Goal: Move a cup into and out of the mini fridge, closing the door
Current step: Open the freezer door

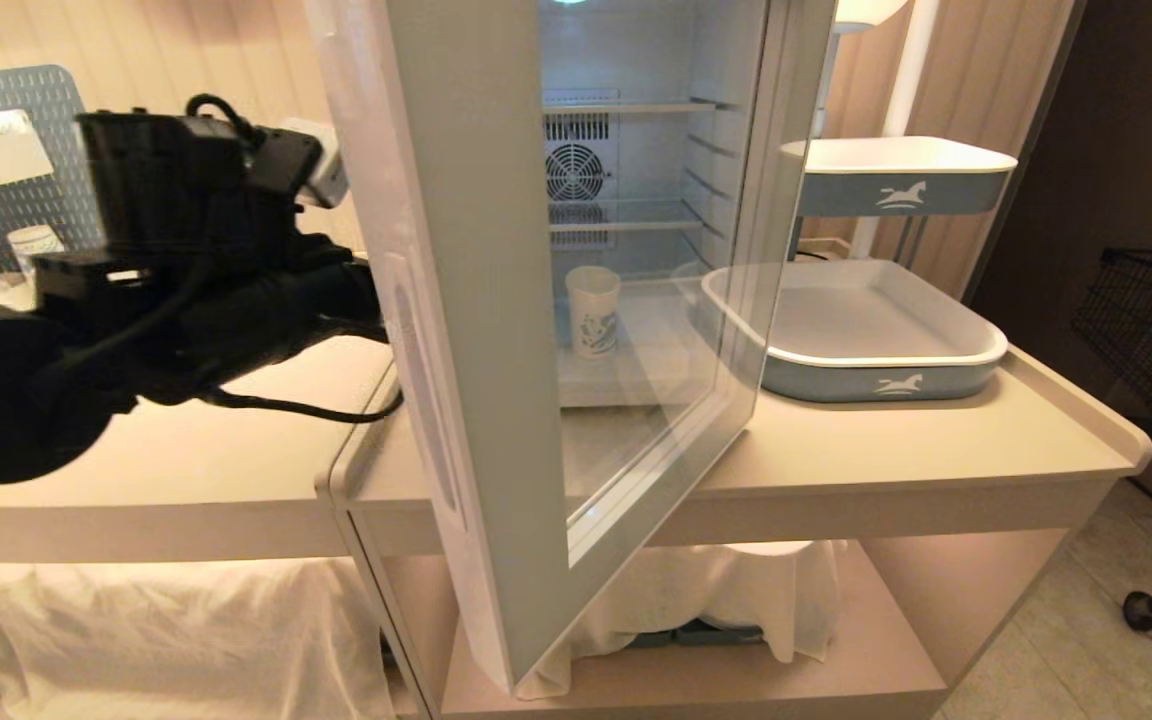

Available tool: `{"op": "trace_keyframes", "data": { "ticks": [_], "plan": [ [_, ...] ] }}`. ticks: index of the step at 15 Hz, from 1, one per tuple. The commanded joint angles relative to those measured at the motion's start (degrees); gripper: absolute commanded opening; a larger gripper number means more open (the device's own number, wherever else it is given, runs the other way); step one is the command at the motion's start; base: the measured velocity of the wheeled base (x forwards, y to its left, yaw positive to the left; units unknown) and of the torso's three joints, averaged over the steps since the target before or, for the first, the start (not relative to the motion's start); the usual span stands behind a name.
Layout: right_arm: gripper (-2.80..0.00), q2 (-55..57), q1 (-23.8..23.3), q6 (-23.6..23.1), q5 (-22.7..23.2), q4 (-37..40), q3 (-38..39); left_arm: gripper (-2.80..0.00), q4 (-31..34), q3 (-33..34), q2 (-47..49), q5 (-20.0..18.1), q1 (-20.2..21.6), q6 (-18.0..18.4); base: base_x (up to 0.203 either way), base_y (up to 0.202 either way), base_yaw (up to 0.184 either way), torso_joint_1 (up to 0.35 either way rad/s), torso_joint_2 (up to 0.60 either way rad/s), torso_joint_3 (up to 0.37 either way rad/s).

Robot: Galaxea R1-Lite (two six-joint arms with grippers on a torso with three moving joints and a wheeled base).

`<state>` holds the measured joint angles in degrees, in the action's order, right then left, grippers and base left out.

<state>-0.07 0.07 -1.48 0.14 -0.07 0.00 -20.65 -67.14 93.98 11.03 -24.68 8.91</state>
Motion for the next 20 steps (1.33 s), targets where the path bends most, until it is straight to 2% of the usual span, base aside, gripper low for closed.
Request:
{"op": "trace_keyframes", "data": {
  "ticks": [1, 4, 6, 8, 10, 11, 13, 16, 20],
  "plan": [
    [-2.8, 0.0, 0.1, 0.0, 0.0, 0.0, 0.0, -2.8, -1.6, -1.0, 4.5, 1.2, -6.4, -4.5, 0.0, 0.0, 0.0, 0.0, 0.0, 0.0],
    [-2.8, 0.0, 0.0, 0.0, 0.0, 0.0, 0.0, -2.8, -0.9, -1.1, 3.4, 1.0, -12.0, -13.4, 0.0, 0.0, 0.0, 0.0, 0.0, 0.0],
    [-2.8, 0.0, 0.0, 0.0, 0.0, 0.0, 0.0, -2.8, 0.5, -0.5, 0.8, 0.8, -13.8, -17.0, 0.0, 0.0, 0.0, 0.0, 0.0, 0.0],
    [-2.8, 0.0, 0.0, 0.0, 0.0, 0.0, 0.0, -2.8, 3.4, -1.0, -2.2, 0.4, -18.0, -21.5, 0.0, 0.0, 0.0, 0.0, 0.0, 0.0],
    [-2.8, 0.0, 0.0, 0.0, 0.0, 0.0, 0.0, -2.8, 5.8, -2.9, -5.4, -0.6, -23.4, -28.6, 0.0, 0.0, 0.0, 0.0, 0.0, 0.0],
    [-2.8, 0.0, 0.0, 0.0, 0.0, 0.0, 0.0, -2.8, 6.6, -3.1, -6.5, -0.8, -24.6, -31.3, 0.0, 0.0, 0.0, 0.0, 0.0, 0.0],
    [-2.8, 0.0, 0.0, 0.0, 0.0, 0.0, 0.0, -2.8, 6.8, -2.3, -8.1, -0.7, -25.3, -32.9, 0.0, 0.0, 0.0, 0.0, 0.0, 0.0],
    [-2.8, 0.0, 0.0, 0.0, 0.0, 0.0, 0.0, -2.8, 6.9, -2.6, -9.2, -1.0, -31.4, -33.6, 0.0, 0.0, 0.0, 0.0, 0.0, 0.0],
    [-2.8, 0.0, 0.0, 0.0, 0.0, 0.0, 0.0, -2.8, 6.9, -1.5, -7.4, -0.5, -36.2, -33.4, 0.0, 0.0, 0.0, 0.0, 0.0, 0.0]
  ]
}}
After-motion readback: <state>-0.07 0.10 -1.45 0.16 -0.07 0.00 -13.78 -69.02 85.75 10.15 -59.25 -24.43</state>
